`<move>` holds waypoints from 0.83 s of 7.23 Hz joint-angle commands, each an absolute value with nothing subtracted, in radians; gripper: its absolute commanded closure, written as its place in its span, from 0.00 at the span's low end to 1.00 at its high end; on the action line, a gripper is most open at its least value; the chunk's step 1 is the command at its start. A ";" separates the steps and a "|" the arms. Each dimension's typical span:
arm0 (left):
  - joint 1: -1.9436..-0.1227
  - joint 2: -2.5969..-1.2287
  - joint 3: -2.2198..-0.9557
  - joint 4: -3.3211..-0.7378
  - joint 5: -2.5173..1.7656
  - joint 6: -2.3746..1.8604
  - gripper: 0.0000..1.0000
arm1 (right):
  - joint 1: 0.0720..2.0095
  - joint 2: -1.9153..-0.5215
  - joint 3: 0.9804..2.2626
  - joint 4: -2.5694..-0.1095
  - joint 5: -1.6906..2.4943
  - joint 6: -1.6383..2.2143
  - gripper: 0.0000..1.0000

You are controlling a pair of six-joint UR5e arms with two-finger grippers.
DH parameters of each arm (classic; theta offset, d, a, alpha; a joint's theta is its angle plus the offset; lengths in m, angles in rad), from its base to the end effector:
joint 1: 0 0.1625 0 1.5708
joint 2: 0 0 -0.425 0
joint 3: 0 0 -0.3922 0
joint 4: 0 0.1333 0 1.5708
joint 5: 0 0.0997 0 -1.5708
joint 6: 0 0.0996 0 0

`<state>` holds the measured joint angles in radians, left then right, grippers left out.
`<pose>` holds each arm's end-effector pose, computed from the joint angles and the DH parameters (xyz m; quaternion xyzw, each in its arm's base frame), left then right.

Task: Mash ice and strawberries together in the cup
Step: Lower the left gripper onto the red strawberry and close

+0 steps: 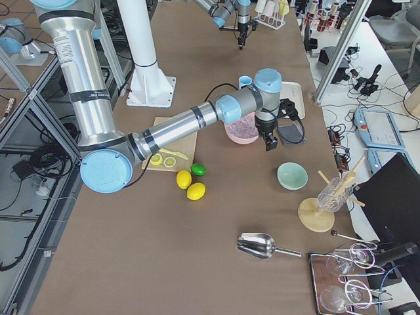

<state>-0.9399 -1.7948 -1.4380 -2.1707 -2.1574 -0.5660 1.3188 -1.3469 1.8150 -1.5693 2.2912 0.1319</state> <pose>0.2995 -0.5425 0.5415 0.1147 0.4074 0.1271 0.8971 -0.0760 -0.5661 0.4216 0.1483 -0.3780 -0.1365 0.9036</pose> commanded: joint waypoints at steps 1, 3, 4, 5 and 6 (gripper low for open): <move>-0.939 -1.795 -1.433 -2.172 -2.135 -0.568 0.53 | 1.319 -1.348 1.815 -1.569 2.296 0.132 0.28; -0.939 -1.795 -1.436 -2.171 -2.135 -0.581 0.53 | 1.316 -1.338 1.809 -1.571 2.299 0.143 0.27; -0.939 -1.795 -1.443 -2.169 -2.134 -0.606 0.70 | 1.315 -1.338 1.807 -1.571 2.299 0.143 0.27; -0.939 -1.795 -1.434 -2.171 -2.119 -0.610 0.76 | 1.315 -1.338 1.809 -1.571 2.301 0.144 0.27; -0.939 -1.795 -1.433 -2.169 -2.114 -0.611 0.84 | 1.315 -1.338 1.807 -1.571 2.301 0.144 0.26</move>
<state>-0.9389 -1.7950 -1.4363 -2.1701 -2.1230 -0.6056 1.3151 -1.3381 1.8082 -1.5707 2.3004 0.1434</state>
